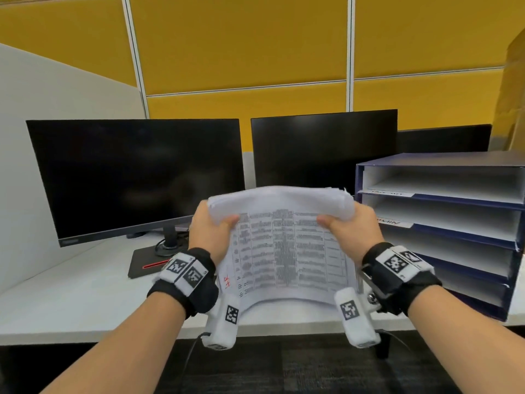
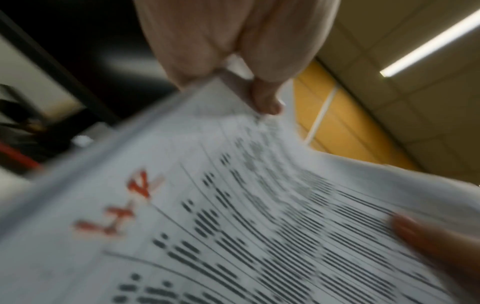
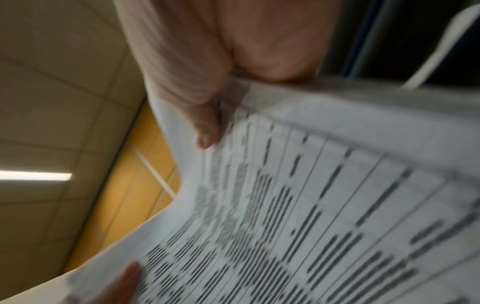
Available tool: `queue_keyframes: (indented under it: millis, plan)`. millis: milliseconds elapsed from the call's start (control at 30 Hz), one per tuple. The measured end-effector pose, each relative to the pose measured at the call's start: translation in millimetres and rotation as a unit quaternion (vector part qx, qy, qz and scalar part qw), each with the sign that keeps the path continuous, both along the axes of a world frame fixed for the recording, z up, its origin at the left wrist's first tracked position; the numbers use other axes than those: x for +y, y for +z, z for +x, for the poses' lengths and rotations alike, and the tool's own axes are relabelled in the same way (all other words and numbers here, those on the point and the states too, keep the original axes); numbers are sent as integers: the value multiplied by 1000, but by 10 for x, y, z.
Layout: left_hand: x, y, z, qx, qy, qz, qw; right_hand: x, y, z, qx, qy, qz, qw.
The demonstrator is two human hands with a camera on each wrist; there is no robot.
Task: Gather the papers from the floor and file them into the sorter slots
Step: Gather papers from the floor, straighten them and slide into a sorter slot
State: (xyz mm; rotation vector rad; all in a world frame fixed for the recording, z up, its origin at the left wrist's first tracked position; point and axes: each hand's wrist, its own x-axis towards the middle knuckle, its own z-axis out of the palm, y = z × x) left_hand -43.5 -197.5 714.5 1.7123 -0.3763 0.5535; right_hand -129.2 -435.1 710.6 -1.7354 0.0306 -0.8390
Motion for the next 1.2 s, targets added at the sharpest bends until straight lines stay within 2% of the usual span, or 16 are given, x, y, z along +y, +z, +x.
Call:
queue_keyframes:
  millis: [100,167,300,400,533,600,700,933,1067,1133,1200]
  plan:
    - [-75,195,16,-24,-12,-52,998,78,160,43,-53,-20,38,998]
    - [-16,163,66,-11,-19,-55,998,28,119,60,-49,-33,37,998]
    - [132,-231,147,119,-33,-52,991,-135,-233,73,33,-34,73,996]
    - [162,-394,199,178,-85,-45,979,-166,-379,59,47,-38,84,995]
    - [87,-345,136,132,-96,-20,986,-74,-369,15,42,-9,30,999]
    - [103,-342,144,113,-88,-33,989,-108,-367,31,37,-12,36,999]
    - [171,-350,174,128,-102,-55,985,-172,-374,34,40,-11,62,997]
    - [121,-302,152,124,-135,-57,981,-106,-322,-1,41,-13,43,998]
    - [-53,-180,93,82,-70,-70,992,52,-220,24,14,1,5,1000]
    - [-14,-146,121,72,-52,-103,991,22,-196,42,-1,-7,31,1000]
    - [86,-189,139,84,-60,-82,991,-37,-238,43,19,-8,53,998]
